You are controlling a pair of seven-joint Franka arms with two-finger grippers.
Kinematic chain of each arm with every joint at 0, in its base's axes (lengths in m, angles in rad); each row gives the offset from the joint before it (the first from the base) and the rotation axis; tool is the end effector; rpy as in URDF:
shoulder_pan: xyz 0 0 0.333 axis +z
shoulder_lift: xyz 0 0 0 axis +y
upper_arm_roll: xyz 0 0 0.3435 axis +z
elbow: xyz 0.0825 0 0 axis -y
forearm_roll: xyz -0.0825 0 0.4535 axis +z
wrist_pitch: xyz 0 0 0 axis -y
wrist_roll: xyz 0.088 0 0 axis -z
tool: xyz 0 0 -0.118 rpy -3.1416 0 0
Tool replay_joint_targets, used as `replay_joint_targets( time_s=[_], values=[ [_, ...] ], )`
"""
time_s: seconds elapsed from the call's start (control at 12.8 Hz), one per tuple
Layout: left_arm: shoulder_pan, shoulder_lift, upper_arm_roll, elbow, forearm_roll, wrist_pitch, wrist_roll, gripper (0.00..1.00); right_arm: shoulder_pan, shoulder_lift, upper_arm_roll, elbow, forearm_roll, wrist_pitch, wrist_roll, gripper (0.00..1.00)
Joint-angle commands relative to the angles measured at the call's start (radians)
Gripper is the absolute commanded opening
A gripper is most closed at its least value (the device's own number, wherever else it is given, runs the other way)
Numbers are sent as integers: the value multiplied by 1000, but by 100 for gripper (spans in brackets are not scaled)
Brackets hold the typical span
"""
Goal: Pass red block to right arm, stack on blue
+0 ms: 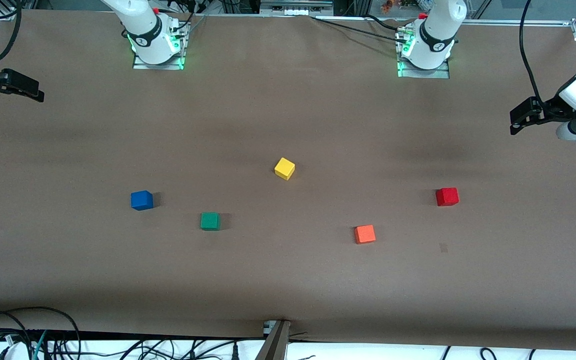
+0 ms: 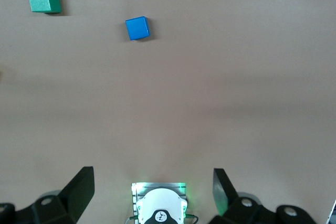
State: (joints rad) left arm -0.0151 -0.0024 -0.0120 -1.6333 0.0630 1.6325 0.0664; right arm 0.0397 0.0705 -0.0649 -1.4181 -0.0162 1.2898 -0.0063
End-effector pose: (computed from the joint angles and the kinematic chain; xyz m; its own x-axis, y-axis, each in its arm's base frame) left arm 0.6275 -0.0099 0.6142 0.9953 -0.0971 -0.0027 -0.0971 -0.9933 -0.0628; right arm 0.6144 -0.0161 0.6564 0.9800 -0.0236 -0.1974 -0.0202 -0.9996 0.0195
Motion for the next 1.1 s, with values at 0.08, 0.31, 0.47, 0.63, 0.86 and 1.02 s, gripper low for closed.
replay_joint_targets(
  time_s=[0.08,0.31,0.47,0.63,0.86,1.02],
  values=[
    [0,21,-2,36,1,-17,15,100,-4,2,5,7,-4,-1,-1,100],
    [0,19,-2,36,1,-17,15,100,-3,2,5,7,-2,0,-1,100],
    [0,21,-2,36,1,-17,15,100,-1,2,5,7,-2,0,-1,100],
    [0,19,-2,36,1,-31,16,100,-1,2,7,7,-2,0,-1,100],
    [1,19,-2,36,1,-31,18,100,-1,2,5,7,-1,0,-1,100],
    [1,21,-2,36,1,-31,16,100,-3,2,5,7,-2,-1,-1,100]
  ],
)
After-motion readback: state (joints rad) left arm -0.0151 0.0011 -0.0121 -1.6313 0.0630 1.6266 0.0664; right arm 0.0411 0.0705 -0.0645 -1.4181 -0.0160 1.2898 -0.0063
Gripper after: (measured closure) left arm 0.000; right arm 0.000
